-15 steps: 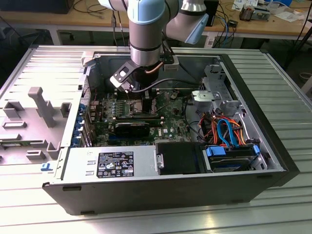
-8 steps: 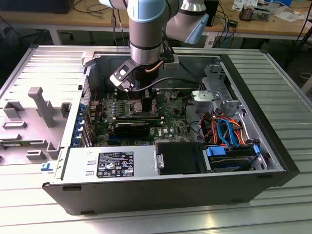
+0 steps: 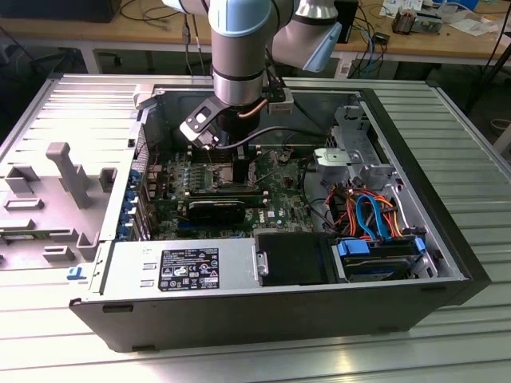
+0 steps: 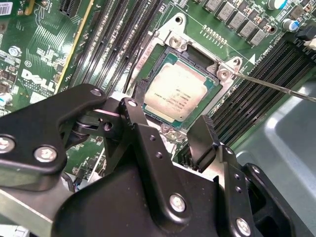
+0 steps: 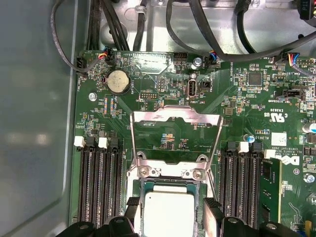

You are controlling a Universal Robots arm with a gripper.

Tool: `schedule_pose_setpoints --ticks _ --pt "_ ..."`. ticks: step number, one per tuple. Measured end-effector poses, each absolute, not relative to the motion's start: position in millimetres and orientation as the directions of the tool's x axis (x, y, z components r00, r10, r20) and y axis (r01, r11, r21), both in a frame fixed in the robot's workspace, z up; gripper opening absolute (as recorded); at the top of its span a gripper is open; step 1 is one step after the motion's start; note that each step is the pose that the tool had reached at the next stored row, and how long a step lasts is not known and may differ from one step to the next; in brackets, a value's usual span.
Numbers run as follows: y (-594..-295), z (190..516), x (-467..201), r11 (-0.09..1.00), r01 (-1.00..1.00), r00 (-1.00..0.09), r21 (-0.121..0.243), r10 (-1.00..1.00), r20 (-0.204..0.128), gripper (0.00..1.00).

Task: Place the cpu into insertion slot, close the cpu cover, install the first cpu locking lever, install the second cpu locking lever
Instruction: 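Place the cpu into insertion slot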

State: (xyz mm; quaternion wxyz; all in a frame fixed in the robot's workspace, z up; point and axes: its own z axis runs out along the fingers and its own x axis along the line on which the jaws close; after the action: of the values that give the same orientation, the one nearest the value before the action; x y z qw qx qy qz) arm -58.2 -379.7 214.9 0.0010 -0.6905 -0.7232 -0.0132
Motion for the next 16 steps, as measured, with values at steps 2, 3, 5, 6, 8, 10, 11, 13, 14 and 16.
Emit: schedule_pose_setpoints --ticks 2,3,5,6,8,10,11,13,14,16 --pt "-379.7 214.9 -58.2 0.046 0.999 -0.047 0.018 0.999 0.02 0.62" --pt "-379.7 214.9 -58.2 0.046 0.999 -0.046 0.018 0.999 0.021 0.62" --pt "-379.7 215.2 -58.2 0.046 0.999 -0.046 0.018 0.999 0.021 0.62" --pt "-379.8 216.0 -58.3 0.046 0.999 -0.046 0.018 0.999 0.021 0.62" --pt "-379.7 220.9 -58.2 0.046 0.999 -0.046 0.018 0.999 0.021 0.62" --pt "-378.9 222.3 -58.2 0.046 0.999 -0.046 0.018 0.999 0.021 0.62" --pt "-378.6 222.3 -58.1 0.046 0.999 -0.046 0.018 0.999 0.021 0.6" --pt "-378.2 222.3 -57.7 0.046 0.999 -0.046 0.018 0.999 0.021 0.47" --pt "-378.1 222.3 -57.5 0.046 0.999 -0.046 0.017 0.999 0.021 0.41" --pt "-377.9 222.3 -57.1 0.046 0.999 -0.046 0.017 0.999 0.021 0.29"
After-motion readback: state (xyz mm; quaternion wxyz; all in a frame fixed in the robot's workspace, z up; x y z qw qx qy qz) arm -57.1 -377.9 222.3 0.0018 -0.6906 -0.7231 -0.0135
